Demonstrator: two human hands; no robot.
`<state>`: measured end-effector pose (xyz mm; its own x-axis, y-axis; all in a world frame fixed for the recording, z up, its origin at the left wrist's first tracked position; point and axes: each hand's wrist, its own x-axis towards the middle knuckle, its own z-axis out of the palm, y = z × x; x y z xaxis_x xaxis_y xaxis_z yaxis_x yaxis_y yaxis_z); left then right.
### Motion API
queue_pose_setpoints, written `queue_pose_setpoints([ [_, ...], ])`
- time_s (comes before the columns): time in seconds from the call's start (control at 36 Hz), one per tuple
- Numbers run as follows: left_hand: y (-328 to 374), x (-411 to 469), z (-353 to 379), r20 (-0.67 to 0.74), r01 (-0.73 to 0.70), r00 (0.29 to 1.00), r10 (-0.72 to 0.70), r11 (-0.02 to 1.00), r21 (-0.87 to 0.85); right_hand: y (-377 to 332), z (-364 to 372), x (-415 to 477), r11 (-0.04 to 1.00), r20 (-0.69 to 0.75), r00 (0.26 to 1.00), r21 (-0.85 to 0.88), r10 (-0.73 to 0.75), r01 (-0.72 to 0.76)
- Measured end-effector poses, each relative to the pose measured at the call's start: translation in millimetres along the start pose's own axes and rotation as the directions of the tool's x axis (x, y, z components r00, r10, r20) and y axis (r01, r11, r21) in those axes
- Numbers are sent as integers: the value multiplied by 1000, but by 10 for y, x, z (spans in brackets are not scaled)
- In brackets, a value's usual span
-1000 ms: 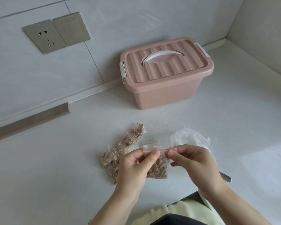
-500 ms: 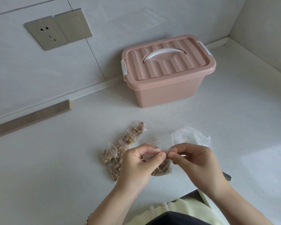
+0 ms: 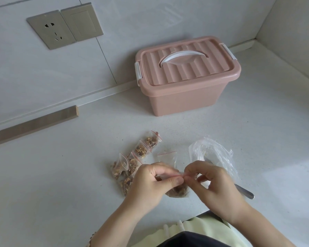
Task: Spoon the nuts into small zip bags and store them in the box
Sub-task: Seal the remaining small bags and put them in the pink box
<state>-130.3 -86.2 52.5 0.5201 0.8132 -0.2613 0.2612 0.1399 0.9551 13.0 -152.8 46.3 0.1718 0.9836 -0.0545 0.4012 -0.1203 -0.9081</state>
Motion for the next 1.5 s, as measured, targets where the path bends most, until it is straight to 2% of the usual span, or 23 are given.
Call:
queue_pose_setpoints([
  [0.14,-94,-7,-9,-52,-24,998,29,996,84,73,50,7,980,21,997,-181,-80,83],
  [0.31,-171,4,-116,-88,-86,990,109,967,238,105,11,56,968,43,994,-226,-105,112],
  [0.42,-234,13,-159,-142,-56,986,91,970,236,116,8,100,967,53,995,-237,-84,94],
  [0.67,-500,214,-325,-314,122,947,-72,982,141,218,135,409,961,68,998,-275,20,-1],
  [0.81,-736,348,-526,-286,198,948,-141,964,180,347,229,788,948,21,997,-312,69,-59],
  [0.89,-912,405,-791,-344,138,939,19,894,427,475,190,1021,948,-90,993,-302,75,-99],
  [0.94,-1061,443,-990,-341,139,938,67,827,545,577,172,1130,933,-113,991,-344,72,-107],
  [1.08,-1241,478,-1233,-176,175,982,-66,663,728,794,259,1175,852,9,985,-504,173,-145],
  [1.19,-1280,537,-1309,-109,80,994,16,571,817,883,359,1058,767,133,944,-622,303,-159],
  [1.28,-1278,558,-1394,-78,32,995,62,544,838,834,368,949,795,120,958,-590,259,-141],
  [1.36,-1136,500,-1430,-65,-11,991,120,546,837,711,334,843,875,43,985,-466,169,-130],
  [1.44,-899,390,-1350,-66,-73,977,203,608,791,542,318,744,941,7,994,-325,106,-98],
  [1.5,-705,307,-1232,-70,-112,968,240,667,736,416,318,671,968,43,999,-250,17,-6],
])
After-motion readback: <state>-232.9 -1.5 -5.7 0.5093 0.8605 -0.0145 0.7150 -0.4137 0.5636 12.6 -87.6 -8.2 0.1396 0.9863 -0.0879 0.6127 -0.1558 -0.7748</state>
